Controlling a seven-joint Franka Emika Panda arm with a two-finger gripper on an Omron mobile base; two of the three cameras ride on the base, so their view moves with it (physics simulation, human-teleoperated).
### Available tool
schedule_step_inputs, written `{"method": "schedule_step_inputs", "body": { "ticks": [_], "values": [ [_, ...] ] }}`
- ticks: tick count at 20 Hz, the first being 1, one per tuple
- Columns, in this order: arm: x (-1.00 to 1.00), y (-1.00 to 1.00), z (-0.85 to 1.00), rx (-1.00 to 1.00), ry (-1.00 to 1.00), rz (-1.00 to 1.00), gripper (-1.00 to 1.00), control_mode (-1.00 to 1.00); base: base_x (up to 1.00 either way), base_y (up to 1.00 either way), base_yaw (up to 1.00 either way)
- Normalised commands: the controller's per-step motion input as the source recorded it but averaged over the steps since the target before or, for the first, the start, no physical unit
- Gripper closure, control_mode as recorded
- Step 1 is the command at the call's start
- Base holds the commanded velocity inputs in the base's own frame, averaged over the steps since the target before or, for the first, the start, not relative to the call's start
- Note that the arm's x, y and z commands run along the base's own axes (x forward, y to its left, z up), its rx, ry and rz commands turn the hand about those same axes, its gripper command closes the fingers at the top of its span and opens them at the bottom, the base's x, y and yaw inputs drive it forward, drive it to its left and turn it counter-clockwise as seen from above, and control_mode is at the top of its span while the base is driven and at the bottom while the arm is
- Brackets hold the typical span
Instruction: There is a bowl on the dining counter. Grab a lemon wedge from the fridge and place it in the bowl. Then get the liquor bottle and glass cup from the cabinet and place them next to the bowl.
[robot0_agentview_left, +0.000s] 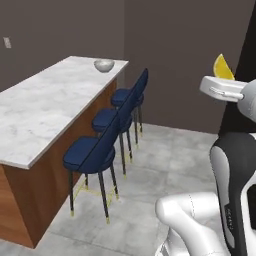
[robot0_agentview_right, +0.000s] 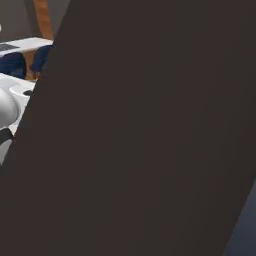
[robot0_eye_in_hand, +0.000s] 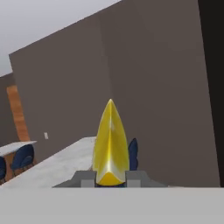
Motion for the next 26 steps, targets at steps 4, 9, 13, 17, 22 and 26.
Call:
{"method": "schedule_step_inputs", "body": {
  "ticks": [4,9,13,17,22,26],
  "values": [
    [0.0,0.0,0.0,0.0,0.0,0.0,1.0,1.0,0.67,-0.43,0.42],
    [0.0,0.0,0.0,0.0,0.0,0.0,1.0,1.0,0.68,-0.37,0.46],
    [0.0,0.0,0.0,0.0,0.0,0.0,1.0,1.0,0.69,-0.32,0.48],
    [0.0,0.0,0.0,0.0,0.0,0.0,1.0,1.0,0.64,-0.4,0.47],
    [0.0,0.0,0.0,0.0,0.0,0.0,1.0,1.0,0.44,-0.63,0.42],
    [0.0,0.0,0.0,0.0,0.0,0.0,1.0,1.0,0.39,-0.67,0.4]
  ]
}}
